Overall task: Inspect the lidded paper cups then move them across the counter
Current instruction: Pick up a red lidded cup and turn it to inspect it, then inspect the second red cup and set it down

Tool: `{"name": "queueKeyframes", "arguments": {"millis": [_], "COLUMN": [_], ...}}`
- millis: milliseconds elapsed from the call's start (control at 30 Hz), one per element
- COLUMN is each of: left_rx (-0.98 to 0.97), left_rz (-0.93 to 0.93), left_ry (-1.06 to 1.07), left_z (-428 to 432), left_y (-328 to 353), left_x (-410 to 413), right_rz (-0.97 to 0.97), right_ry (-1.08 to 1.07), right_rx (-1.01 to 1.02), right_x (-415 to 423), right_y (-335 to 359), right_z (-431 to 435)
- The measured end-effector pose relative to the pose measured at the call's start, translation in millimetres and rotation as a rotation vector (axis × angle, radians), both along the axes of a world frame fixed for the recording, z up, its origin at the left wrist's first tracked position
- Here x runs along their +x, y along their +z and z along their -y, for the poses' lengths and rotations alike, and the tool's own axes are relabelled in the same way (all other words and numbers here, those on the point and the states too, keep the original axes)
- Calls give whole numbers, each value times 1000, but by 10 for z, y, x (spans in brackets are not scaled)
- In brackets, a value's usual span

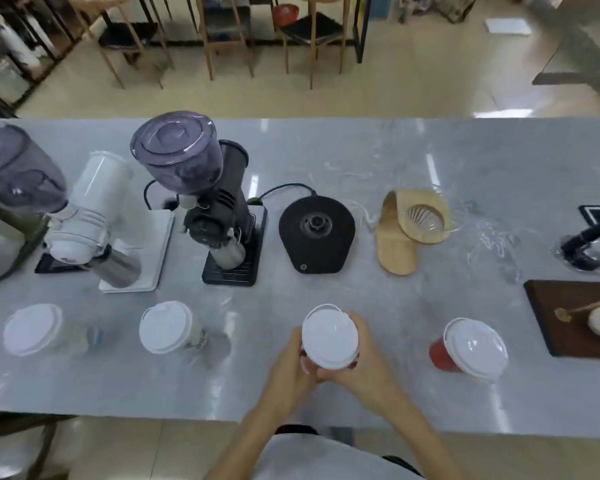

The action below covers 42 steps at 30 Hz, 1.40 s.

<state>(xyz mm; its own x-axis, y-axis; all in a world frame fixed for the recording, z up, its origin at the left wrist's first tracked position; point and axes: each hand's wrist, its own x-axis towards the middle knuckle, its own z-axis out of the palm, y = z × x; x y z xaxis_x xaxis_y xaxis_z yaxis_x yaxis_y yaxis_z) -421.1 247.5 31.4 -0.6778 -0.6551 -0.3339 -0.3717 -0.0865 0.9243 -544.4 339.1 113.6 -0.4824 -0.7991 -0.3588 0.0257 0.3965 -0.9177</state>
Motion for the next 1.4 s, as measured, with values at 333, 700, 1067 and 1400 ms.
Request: {"name": "queueKeyframes", "arguments": {"millis": [333,700,1067,1400], "left_rx": [11,-210,18,51], "left_rz": [8,444,-70,-185], "left_ry": [63,111,-364,-195], "left_z": [252,-128,-1270,-1386], "left_y": [-349,-403,-453,-2], "left_x": [-49,23,-1670,-2107], "right_rz": [-39,-245,-522,-653], "right_ry": [47,10,157,352], "right_rx": [36,-30,134,95], "right_x": [16,-290,-1748,-2215], "right_y": [-525,-319,-368,-16], "right_z": [315,-527,-1606,-1346]}}
